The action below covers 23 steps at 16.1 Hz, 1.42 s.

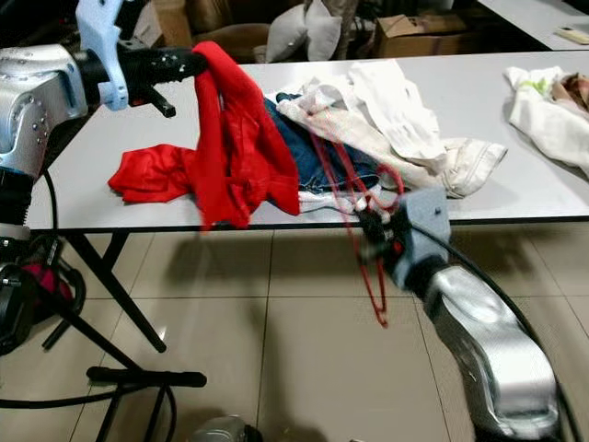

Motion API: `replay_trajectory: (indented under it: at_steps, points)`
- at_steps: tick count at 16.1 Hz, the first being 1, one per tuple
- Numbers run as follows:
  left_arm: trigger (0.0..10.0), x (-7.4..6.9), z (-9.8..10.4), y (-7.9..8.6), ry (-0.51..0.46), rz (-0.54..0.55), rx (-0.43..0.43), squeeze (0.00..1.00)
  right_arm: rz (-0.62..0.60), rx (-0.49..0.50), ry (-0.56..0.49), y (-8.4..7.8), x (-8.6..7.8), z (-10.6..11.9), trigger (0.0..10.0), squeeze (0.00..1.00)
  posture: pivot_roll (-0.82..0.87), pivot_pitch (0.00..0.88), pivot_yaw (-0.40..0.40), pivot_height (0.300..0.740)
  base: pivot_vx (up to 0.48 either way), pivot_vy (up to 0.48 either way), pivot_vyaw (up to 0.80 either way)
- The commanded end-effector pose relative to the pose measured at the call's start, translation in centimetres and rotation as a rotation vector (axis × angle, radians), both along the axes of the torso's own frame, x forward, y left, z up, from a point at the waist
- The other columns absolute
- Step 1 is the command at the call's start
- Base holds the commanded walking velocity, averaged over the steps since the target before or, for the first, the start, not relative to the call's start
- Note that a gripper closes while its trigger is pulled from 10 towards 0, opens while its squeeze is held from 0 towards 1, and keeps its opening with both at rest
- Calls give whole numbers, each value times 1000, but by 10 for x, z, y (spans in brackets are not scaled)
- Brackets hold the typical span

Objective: Hang hanger

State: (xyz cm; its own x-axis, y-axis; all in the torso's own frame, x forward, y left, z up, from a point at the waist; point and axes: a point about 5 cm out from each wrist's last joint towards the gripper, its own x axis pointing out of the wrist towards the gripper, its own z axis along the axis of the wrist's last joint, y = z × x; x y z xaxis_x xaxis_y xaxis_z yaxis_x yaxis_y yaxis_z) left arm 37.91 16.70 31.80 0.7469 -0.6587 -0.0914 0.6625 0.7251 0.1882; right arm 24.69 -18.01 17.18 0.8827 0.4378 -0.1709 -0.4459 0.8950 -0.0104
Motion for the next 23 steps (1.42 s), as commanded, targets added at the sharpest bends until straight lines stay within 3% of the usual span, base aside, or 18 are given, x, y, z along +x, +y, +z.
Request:
replay_trajectory:
  at_steps: [1, 6, 8, 12, 20, 23]
  points:
    - [0, 0, -2, -2, 12, -5, -38, 0, 114, 8, -18, 8, -10, 7, 10000, 0, 10, 0, 111, 723, 0, 0, 0]
    - [0, 0, -11, -10, 34, -27, -28, 0, 299, 44, -7, 19, -33, 13, 10000, 0, 7, 0, 110, 723, 0, 0, 0]
    - [0, 1, -12, -12, 27, -18, -14, 0, 313, 40, 16, 19, -35, 10, 10000, 0, 7, 0, 108, 723, 0, 0, 0]
    - [0, -12, -10, -27, 57, -160, -20, 0, 251, 35, 57, 19, -25, 0, 10000, 0, 12, 0, 104, 723, 0, 0, 0]
    - [0, 1, -17, -1, 39, 57, 36, 0, 253, 73, 61, 21, -27, 1, 10000, 0, 14, 0, 101, 723, 0, 0, 0]
    - [0, 3, -16, 3, 37, 80, 25, 0, 255, 72, 62, 20, -28, 1, 10000, 0, 14, 0, 101, 723, 0, 0, 0]
